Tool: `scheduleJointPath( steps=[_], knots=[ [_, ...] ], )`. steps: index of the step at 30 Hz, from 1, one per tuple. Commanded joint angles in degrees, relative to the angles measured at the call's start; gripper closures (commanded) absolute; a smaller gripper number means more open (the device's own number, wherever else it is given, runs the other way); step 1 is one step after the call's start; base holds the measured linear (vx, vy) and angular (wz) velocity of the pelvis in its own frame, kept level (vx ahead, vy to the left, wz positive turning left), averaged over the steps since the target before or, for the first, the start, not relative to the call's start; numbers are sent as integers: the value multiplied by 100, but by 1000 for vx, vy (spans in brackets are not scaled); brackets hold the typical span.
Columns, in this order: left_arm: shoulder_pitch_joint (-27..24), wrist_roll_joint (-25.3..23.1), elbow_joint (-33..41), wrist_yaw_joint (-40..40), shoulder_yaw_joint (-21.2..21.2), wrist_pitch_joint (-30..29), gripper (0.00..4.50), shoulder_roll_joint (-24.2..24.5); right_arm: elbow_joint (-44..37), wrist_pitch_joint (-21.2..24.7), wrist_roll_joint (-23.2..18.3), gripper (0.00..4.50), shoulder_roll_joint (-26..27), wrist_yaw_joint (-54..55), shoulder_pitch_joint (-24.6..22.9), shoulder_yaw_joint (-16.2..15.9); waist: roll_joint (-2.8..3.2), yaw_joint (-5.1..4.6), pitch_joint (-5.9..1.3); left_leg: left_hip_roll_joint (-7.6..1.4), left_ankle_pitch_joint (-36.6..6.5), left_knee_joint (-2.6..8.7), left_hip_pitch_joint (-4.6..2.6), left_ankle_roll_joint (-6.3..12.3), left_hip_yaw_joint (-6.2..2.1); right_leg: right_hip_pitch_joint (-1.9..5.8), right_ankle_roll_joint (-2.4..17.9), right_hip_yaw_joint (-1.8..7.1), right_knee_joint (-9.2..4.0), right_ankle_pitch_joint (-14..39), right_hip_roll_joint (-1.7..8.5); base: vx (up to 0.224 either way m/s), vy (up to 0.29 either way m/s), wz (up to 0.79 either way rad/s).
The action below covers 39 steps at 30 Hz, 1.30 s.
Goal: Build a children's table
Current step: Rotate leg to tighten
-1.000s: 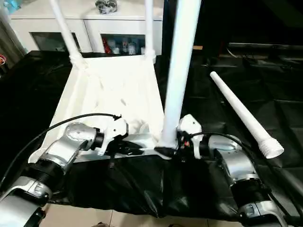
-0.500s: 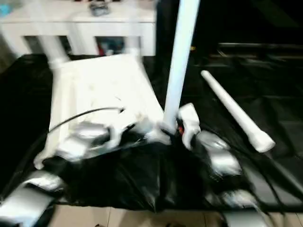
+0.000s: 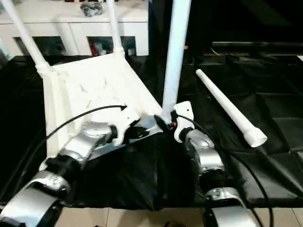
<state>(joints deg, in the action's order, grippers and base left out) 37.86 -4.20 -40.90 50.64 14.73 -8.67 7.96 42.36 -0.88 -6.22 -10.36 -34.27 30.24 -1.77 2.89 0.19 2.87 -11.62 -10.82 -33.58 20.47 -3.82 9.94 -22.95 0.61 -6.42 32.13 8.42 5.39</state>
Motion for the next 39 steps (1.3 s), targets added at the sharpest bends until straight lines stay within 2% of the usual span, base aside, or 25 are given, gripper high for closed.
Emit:
scheduleJointPath(
  steps=[1, 3, 4, 8, 10, 12, 13, 14, 16, 22, 23, 24, 26, 29, 30, 31, 32, 34, 35, 36, 38, 39],
  knots=[
    [-96, 258, 226, 389, 59, 279, 450, 17, -141, 42, 11, 52, -61, -478, -115, -264, -117, 56, -355, -104, -1672, 394, 0, 496, -27, 261, 939, 235, -470, 2635, 328, 0, 0, 0],
    [-147, 296, 301, 625, 87, 325, 450, 131, -254, 44, -5, 52, -241, -823, -190, -302, -122, 92, -359, -117, -1545, 392, 1, 529, -17, 272, 1025, 249, -438, 2419, 320, 0, 0, 0],
    [-210, 358, 408, 988, 139, 449, 450, 289, -423, 142, -76, 52, -469, -1307, -292, -343, -127, 109, -364, -129, -1476, 392, 20, 558, -19, 293, 1076, 255, -406, 2284, 323, 0, 0, 0],
    [-278, 424, 544, 1455, 213, 479, 450, 483, -712, 273, -165, 52, -756, -1973, -450, -486, -96, 239, -383, -157, -1177, 374, 16, 612, 6, 289, 1252, 284, -308, 1769, 305, 0, 0, 0],
    [-336, 500, 675, 1838, 274, 486, 450, 619, -960, 331, -213, 52, -985, -2464, -584, -649, -113, 266, -401, -159, -1063, 360, 28, 632, 11, 318, 1305, 290, -269, 1546, 300, 0, 0, 0],
    [-353, 517, 715, 1952, 291, 485, 450, 660, -1044, 348, -228, 52, -1061, -2620, -627, -703, -106, 293, -399, -162, -982, 346, 39, 683, 21, 312, 1349, 298, -242, 1371, 300, 0, 0, 0],
    [-367, 522, 752, 2068, 312, 461, 450, 711, -1145, 388, -266, 52, -1132, -2783, -674, -744, -113, 314, -393, -156, -1017, 347, 31, 666, 25, 306, 1347, 297, -244, 1449, 300, 0, 0, 0],
    [-374, 521, 770, 2123, 319, 454, 450, 734, -1186, 411, -280, 78, -1157, -2842, -691, -756, -113, 331, -389, -155, -1055, 353, 25, 628, 24, 314, 1318, 297, -258, 1575, 306, 0, 0, 0],
    [-388, 555, 833, 2296, 348, 381, 450, 810, -1320, 483, -309, 78, -1262, -3073, -737, -807, -115, 347, -387, -162, -1098, 359, 15, 574, 20, 314, 1267, 301, -270, 1718, 314, 0, 0, 0],
    [-430, 606, 934, 2504, 388, 313, 450, 907, -1545, 622, -304, 130, -1349, -3252, -788, -915, -127, 359, -376, -167, -1141, 372, 4, 494, 13, 299, 1218, 305, -280, 1852, 309, 0, 0, 0],
    [-441, 596, 924, 2482, 376, 326, 450, 899, -1600, 651, -310, 139, -1332, -3272, -811, -951, -155, 354, -375, -163, -1139, 370, 5, 497, 18, 295, 1206, 305, -284, 1872, 302, 0, 0, 0],
    [-441, 596, 924, 2482, 376, 326, 450, 899, -1600, 651, -310, 139, -1332, -3272, -811, -951, -141, 367, -376, -167, -1128, 371, -4, 487, 16, 291, 1196, 311, -282, 1898, 308, 0, 0, 0],
    [-448, 595, 906, 2403, 338, 328, 450, 856, -1638, 668, -300, 158, -1292, -3282, -848, -983, -181, 360, -376, -166, -1106, 374, 9, 476, 15, 298, 1191, 315, -275, 1872, 306, 0, 0, 0],
    [-442, 573, 861, 2060, 268, 326, 450, 732, -1614, 670, -271, 166, -1175, -3179, -909, -999, -177, 372, -378, -167, -1074, 370, 0, 478, 19, 285, 1192, 325, -271, 1863, 316, 0, 0, 0],
    [-388, 498, 740, 1684, 214, 328, 450, 628, -1478, 612, -188, 169, -1052, -2897, -887, -958, -196, 371, -369, -164, -1099, 376, 5, 474, 18, 290, 1167, 323, -280, 1940, 316, 0, 0, 0],
    [-334, 421, 639, 1357, 173, 322, 450, 531, -1250, 504, -89, 173, -903, -2488, -809, -874, -221, 355, -361, -162, -1108, 378, 2, 418, 23, 265, 1115, 334, -299, 2061, 325, 0, 0, 0],
    [-298, 368, 574, 1142, 146, 317, 450, 466, -1097, 436, -24, 173, -803, -2204, -755, -816, -201, 340, -337, -148, -1240, 389, -13, 343, 15, 256, 1051, 322, -338, 2373, 331, 0, 0, 0],
    [-225, 270, 483, 653, 86, 222, 450, 277, -583, 390, 137, 174, -490, -1193, -525, -603, -215, 300, -331, -125, -1361, 397, -26, 250, 11, 254, 919, 314, -376, 2680, 323, 0, 0, 0],
    [-191, 236, 449, 431, 52, 160, 450, 191, -402, 382, 170, 175, -375, -848, -439, -525, -203, 250, -306, -106, -1533, 412, -22, 186, -11, 252, 790, 282, -414, 3029, 318, 0, 0, 0],
    [-149, 214, 415, 203, 12, 77, 450, 89, -228, 391, 180, 175, -249, -511, -349, -442, -197, 230, -308, -102, -1605, 410, -28, 159, -18, 253, 721, 268, -430, 3176, 324, 0, 0, 0],
    [-92, 173, 385, -118, -35, -24, 450, -54, -53, 438, 152, 175, -73, -125, -241, -330, -213, 186, -309, -69, -1794, 372, -93, 167, -12, 194, 554, 256, -517, 3519, 319, 0, 0, 0],
    [-80, 158, 383, -198, -42, -42, 450, -89, -16, 458, 140, 175, -26, -30, -214, -301, -213, 173, -308, -73, -1789, 373, -86, 191, -12, 190, 562, 261, -522, 3511, 321, 0, 0, 0]
  ],
)
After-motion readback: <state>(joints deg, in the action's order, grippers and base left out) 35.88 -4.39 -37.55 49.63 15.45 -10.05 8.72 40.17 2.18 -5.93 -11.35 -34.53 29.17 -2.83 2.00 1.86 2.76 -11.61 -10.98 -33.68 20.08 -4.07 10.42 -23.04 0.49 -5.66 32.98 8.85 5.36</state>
